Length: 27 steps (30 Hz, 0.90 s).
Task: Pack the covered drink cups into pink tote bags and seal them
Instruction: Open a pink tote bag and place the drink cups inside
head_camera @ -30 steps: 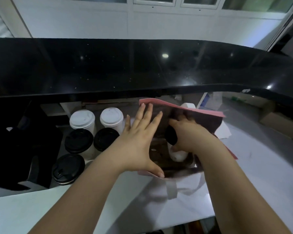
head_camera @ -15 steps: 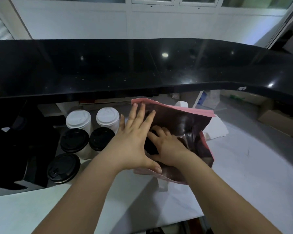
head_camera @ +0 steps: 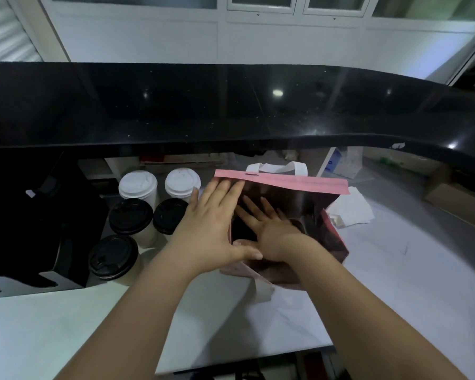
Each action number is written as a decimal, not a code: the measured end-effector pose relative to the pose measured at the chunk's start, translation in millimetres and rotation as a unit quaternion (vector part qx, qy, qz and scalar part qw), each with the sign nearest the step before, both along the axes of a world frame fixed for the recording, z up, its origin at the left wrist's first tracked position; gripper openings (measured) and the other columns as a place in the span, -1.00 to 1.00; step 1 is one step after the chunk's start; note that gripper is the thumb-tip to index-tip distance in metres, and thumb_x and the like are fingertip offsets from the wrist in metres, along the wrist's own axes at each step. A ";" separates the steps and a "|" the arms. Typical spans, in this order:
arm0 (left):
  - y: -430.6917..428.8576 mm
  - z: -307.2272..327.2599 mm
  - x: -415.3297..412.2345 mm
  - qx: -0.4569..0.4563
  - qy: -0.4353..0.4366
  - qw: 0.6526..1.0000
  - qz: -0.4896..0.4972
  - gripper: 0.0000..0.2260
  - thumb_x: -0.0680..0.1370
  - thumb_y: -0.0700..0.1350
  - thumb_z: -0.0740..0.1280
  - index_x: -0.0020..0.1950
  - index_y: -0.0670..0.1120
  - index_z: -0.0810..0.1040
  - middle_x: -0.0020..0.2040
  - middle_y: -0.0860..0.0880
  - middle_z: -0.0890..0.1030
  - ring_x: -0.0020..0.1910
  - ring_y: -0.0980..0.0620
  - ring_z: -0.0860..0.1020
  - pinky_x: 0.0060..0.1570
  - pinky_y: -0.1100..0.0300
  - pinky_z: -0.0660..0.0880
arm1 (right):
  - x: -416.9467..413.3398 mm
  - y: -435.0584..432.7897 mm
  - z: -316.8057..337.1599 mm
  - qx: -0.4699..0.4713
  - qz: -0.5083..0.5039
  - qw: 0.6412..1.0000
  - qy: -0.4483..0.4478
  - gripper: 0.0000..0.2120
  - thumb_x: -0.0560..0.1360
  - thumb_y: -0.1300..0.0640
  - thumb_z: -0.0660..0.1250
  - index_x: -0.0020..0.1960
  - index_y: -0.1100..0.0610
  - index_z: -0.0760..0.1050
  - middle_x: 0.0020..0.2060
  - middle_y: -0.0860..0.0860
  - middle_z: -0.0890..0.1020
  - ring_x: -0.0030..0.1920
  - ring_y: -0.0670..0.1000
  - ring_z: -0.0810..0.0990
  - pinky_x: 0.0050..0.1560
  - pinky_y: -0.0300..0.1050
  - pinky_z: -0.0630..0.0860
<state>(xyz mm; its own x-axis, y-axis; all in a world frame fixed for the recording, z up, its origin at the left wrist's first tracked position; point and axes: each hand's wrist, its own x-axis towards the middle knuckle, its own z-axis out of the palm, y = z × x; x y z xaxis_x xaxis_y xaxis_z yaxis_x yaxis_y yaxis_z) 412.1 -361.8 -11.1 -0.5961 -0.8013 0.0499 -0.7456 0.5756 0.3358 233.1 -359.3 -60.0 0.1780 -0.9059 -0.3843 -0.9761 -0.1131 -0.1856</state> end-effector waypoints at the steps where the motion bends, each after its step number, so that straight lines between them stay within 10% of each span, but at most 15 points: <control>1: -1.3 2.8 1.6 -0.005 0.008 1.000 0.004 0.08 0.30 0.51 0.27 0.60 0.07 -0.17 0.61 0.06 -0.09 0.55 0.10 -0.24 0.53 -0.08 -0.22 | -1.9 0.7 13.4 -0.005 -0.017 1.000 -0.021 -0.19 0.53 -0.26 0.21 0.52 -0.25 -0.30 0.55 -0.14 -0.25 0.55 0.11 -0.17 0.50 0.22 0.00; 7: -8.9 24.8 9.8 -0.049 0.075 0.994 0.057 -0.27 0.54 0.21 0.30 0.59 -0.05 0.11 0.56 -0.02 0.22 0.55 -0.02 0.07 0.49 -0.03 0.11 | -8.2 18.3 96.3 -0.178 -0.073 0.974 -0.121 -0.47 0.46 -0.02 0.43 0.39 -0.12 0.37 0.20 -0.08 0.58 0.08 -0.03 0.54 0.00 -0.15 0.44; 17: 0.8 27.9 95.2 -0.072 0.028 0.985 0.157 -0.67 0.53 0.10 0.30 0.29 0.10 0.49 0.08 0.04 0.55 0.16 -0.07 0.47 -0.01 0.06 0.37 | 98.3 19.7 119.6 -0.263 0.054 0.948 -0.169 -0.64 0.47 0.03 0.41 0.25 -0.09 0.50 0.16 -0.11 0.56 0.14 -0.06 0.49 0.04 -0.17 0.46; 27: 44.4 -23.4 223.3 -0.015 0.005 0.927 0.375 -0.54 0.52 0.09 0.35 0.42 0.11 0.41 0.32 0.03 0.47 0.34 -0.12 0.33 0.21 -0.04 0.34 | 208.0 -4.5 40.4 -0.111 0.231 0.957 -0.138 -0.40 0.39 -0.15 0.44 0.38 -0.10 0.37 0.28 -0.08 0.49 0.30 0.06 0.38 0.28 0.04 0.38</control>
